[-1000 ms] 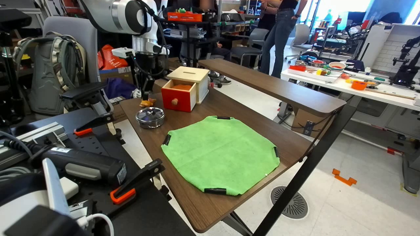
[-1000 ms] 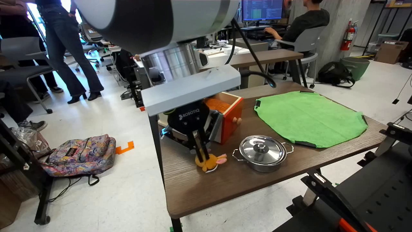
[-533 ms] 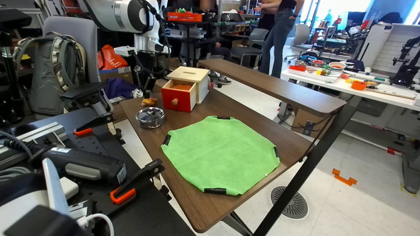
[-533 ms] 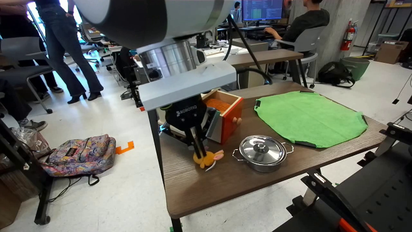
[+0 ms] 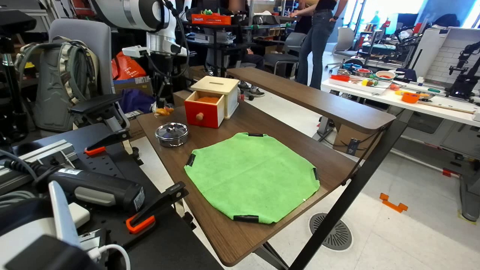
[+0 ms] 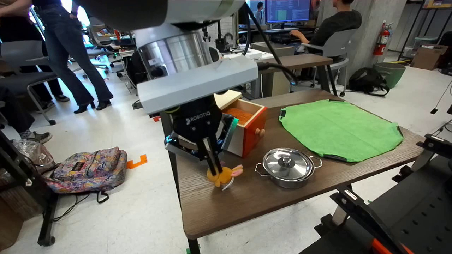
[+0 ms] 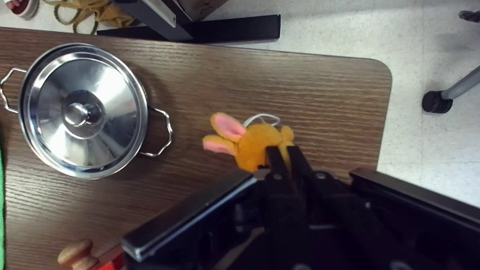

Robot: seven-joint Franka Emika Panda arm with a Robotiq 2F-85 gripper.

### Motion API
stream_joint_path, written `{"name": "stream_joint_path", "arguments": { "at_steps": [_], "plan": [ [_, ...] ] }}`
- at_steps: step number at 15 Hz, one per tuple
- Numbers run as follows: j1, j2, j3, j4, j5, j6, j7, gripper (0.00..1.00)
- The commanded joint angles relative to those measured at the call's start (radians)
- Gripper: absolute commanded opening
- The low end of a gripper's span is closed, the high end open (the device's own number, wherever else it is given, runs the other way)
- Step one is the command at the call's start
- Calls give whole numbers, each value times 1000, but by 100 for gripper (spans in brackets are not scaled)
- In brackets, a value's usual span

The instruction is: Move the orange toy to the right, move it back to the left and slide the green cloth to the left

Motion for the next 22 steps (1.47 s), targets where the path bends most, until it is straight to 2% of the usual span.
{"name": "stream_joint_path", "arguments": {
  "at_steps": [1,5,8,13,17,22],
  "plan": [
    [-12,-132,17,-106,7,3,5,2],
    [-45,-255,35,-185,34,-11,-15,2],
    [-78,-347,31,-241,49,27,3,2],
    [-191,-463,23,-247,136,40,-36,2],
    [-280,-469,10,-201,211,62,-96,2],
    [-355,-392,-3,-153,266,128,-147,2]
  ]
}}
